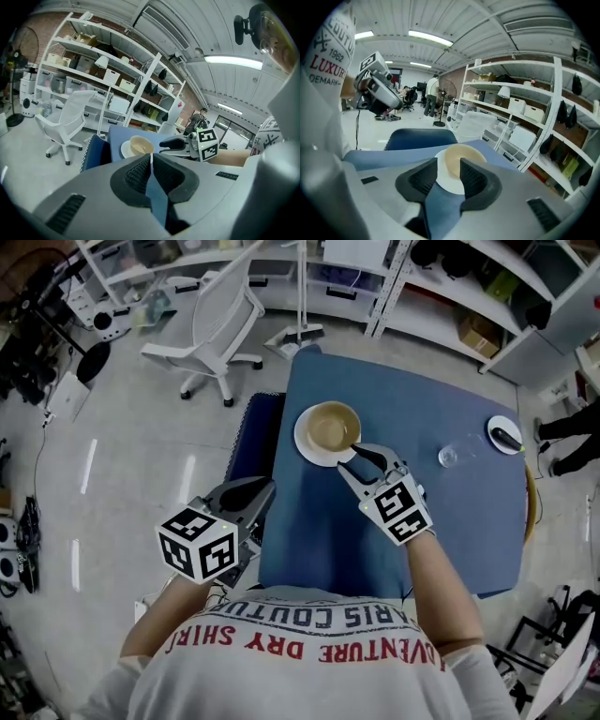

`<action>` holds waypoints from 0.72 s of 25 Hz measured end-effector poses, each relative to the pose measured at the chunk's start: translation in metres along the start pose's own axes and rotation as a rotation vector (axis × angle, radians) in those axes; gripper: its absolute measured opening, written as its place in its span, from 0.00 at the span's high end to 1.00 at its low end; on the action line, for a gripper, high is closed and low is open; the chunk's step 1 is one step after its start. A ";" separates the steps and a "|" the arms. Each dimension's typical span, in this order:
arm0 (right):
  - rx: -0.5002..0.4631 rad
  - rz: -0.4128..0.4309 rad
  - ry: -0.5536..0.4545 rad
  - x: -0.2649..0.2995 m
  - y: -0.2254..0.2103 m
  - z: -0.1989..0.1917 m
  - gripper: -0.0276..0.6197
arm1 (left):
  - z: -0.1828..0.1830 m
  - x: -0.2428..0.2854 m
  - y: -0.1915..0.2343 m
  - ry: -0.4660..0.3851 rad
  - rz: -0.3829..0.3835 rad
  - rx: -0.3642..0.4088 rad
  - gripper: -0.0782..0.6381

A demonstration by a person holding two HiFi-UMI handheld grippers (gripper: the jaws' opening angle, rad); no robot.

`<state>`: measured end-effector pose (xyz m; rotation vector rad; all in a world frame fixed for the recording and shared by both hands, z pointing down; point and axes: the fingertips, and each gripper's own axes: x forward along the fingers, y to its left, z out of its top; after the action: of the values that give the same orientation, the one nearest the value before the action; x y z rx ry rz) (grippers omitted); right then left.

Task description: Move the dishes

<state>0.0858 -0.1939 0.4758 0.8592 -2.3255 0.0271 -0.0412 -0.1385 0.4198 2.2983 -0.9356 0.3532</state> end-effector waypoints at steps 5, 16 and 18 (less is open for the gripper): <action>-0.256 -0.002 0.127 0.031 0.007 -0.006 0.72 | -0.005 -0.008 0.015 0.006 0.027 -0.006 0.84; -0.739 -0.038 0.367 0.064 0.010 -0.032 0.79 | -0.012 -0.025 0.032 -0.004 0.061 -0.037 0.84; -0.766 -0.040 0.381 0.066 0.010 -0.034 0.83 | -0.013 -0.026 0.032 -0.006 0.064 -0.042 0.84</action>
<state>0.0610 -0.2166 0.5430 0.4500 -1.7391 -0.6204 -0.0827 -0.1342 0.4320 2.2361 -1.0122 0.3500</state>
